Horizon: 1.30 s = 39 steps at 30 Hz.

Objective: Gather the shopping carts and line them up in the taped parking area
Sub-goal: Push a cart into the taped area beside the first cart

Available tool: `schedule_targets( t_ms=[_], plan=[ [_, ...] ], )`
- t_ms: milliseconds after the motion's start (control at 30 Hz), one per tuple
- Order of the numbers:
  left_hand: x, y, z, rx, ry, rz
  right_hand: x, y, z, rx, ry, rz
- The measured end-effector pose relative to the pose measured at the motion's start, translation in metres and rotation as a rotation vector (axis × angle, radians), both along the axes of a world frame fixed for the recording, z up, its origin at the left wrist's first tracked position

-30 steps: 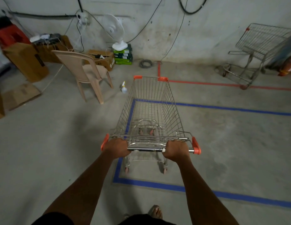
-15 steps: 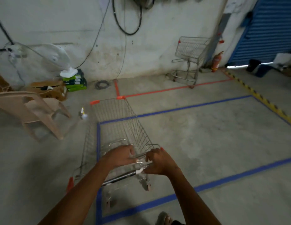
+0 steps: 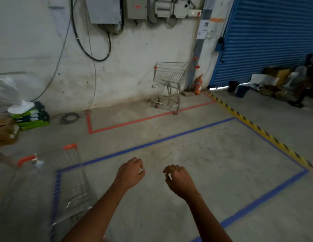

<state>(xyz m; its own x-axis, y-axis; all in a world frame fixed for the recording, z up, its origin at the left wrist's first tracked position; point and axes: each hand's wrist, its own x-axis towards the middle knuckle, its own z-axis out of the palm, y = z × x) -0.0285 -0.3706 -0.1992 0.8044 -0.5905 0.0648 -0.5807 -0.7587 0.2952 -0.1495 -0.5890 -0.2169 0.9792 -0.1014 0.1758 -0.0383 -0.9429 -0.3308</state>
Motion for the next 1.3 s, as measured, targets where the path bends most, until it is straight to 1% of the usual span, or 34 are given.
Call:
schedule_targets(
  t_ms=[100, 200, 333, 467, 600, 733, 867, 1000, 1200, 1300],
  plan=[
    [0.037, -0.08, 0.008, -0.03, -0.07, 0.023, 0.035, -0.075, 0.011, -0.026, -0.009, -0.042],
    [0.077, -0.155, 0.018, -0.058, -0.156, 0.003, 0.074, -0.144, 0.02, -0.075, -0.04, -0.093],
    [0.144, -0.25, 0.028, -0.012, -0.246, -0.055, 0.14, -0.232, 0.02, -0.114, -0.081, -0.145],
    [0.227, -0.342, 0.027, 0.006, -0.281, -0.09, 0.22, -0.32, 0.013, -0.167, -0.051, -0.192],
    [0.313, -0.431, 0.026, 0.018, -0.28, -0.139, 0.301, -0.405, 0.015, -0.199, -0.023, -0.245],
    [0.397, -0.515, 0.03, 0.053, -0.283, -0.174, 0.374, -0.484, 0.029, -0.179, -0.05, -0.279],
    [0.467, -0.596, 0.028, 0.052, -0.258, -0.215, 0.438, -0.56, 0.035, -0.098, -0.059, -0.302],
    [0.533, -0.68, 0.012, 0.035, -0.251, -0.224, 0.505, -0.645, 0.03, -0.007, -0.085, -0.317],
    [0.647, -0.823, -0.019, 0.049, -0.232, -0.224, 0.63, -0.802, 0.018, 0.008, -0.11, -0.268],
    [0.708, -0.9, -0.022, 0.054, -0.206, -0.195, 0.698, -0.882, 0.021, 0.009, -0.104, -0.215]
  ],
)
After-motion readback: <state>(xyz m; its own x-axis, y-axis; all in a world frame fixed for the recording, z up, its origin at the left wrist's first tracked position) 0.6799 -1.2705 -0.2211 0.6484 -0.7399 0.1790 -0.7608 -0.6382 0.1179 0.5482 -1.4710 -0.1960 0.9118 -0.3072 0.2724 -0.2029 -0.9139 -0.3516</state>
